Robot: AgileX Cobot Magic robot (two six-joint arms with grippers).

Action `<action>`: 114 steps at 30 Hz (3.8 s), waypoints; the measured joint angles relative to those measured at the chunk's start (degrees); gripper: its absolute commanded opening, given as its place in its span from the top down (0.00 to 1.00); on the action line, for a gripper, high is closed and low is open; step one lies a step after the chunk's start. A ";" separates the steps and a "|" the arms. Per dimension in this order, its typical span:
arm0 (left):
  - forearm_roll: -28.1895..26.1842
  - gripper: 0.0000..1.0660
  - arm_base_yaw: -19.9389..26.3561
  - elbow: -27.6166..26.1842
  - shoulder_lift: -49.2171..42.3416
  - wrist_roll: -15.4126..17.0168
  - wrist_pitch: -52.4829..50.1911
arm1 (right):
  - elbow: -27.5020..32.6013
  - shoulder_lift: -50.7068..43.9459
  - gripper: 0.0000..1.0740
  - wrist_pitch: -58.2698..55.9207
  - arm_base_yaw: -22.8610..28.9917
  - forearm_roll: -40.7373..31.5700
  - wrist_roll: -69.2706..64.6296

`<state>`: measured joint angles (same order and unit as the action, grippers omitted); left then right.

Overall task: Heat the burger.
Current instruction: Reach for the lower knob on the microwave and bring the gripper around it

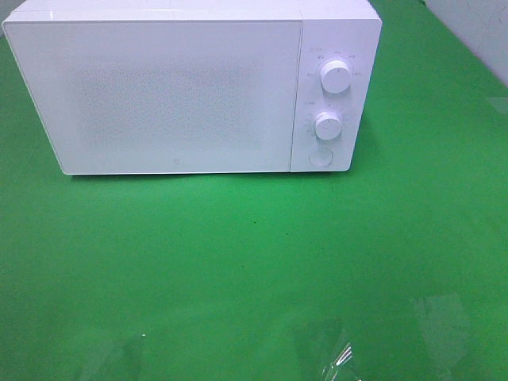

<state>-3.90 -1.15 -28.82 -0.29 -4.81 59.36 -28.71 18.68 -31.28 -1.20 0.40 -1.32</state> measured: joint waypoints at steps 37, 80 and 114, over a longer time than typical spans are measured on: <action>0.00 0.03 0.00 0.00 0.00 0.00 0.00 | 12.26 40.62 0.29 71.73 1.20 -5.61 5.44; 0.00 0.03 0.00 0.00 0.00 0.00 0.00 | 2.23 79.13 0.27 100.55 48.13 -52.31 26.07; 0.00 0.03 0.00 0.00 0.00 0.00 0.00 | -18.45 101.24 0.29 100.61 42.69 -48.07 22.23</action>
<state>-3.90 -1.15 -28.82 -0.29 -4.81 59.36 -47.15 119.92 69.33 41.48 -47.67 20.91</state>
